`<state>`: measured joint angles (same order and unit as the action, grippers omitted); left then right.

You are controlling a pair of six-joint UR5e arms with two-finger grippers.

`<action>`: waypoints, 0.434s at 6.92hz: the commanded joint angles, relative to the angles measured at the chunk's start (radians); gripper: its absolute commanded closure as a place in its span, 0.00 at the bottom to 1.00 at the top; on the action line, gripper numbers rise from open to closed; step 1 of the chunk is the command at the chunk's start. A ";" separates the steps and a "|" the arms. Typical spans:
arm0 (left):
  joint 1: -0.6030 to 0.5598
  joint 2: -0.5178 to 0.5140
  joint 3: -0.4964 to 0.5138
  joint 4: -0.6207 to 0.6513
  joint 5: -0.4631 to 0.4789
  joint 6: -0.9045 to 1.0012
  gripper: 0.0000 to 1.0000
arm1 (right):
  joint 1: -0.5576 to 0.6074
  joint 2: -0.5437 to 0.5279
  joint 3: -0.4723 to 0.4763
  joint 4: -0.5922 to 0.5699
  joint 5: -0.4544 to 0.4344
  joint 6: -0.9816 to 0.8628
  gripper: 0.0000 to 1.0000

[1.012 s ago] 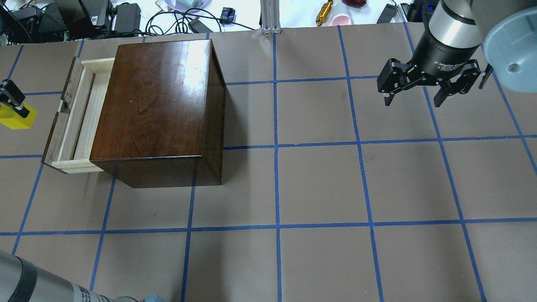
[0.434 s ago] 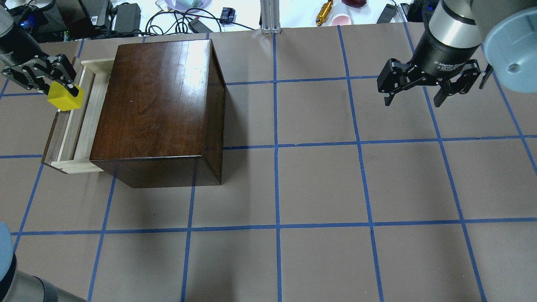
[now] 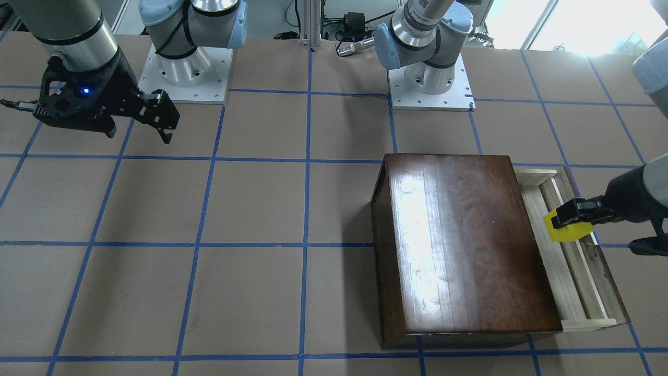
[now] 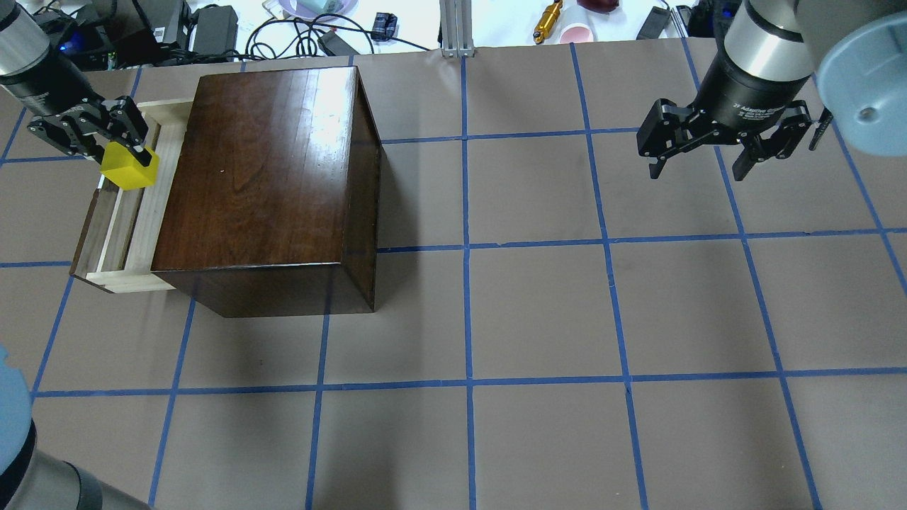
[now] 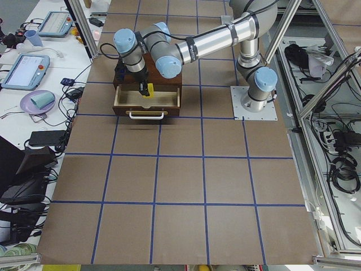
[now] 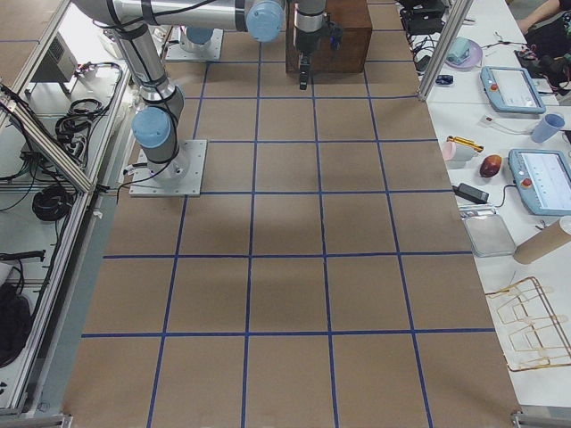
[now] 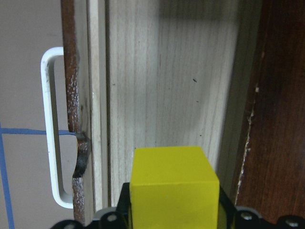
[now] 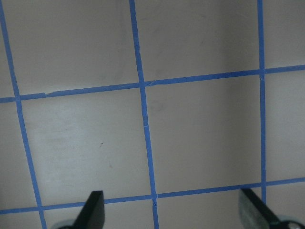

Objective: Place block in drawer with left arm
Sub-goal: 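Lower the cube into the drawer and open the left gripper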

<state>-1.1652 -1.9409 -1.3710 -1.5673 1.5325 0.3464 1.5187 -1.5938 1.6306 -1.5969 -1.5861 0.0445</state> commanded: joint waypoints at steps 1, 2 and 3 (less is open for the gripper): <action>-0.001 -0.032 -0.048 0.079 0.001 0.003 0.66 | 0.000 0.000 0.000 0.000 0.000 0.000 0.00; -0.001 -0.041 -0.056 0.093 0.001 0.003 0.66 | 0.000 0.000 0.000 0.000 0.000 0.000 0.00; -0.001 -0.044 -0.056 0.095 0.000 0.003 0.66 | 0.000 0.000 0.000 0.000 0.000 0.000 0.00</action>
<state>-1.1658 -1.9777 -1.4206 -1.4839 1.5335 0.3496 1.5186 -1.5938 1.6306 -1.5969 -1.5861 0.0445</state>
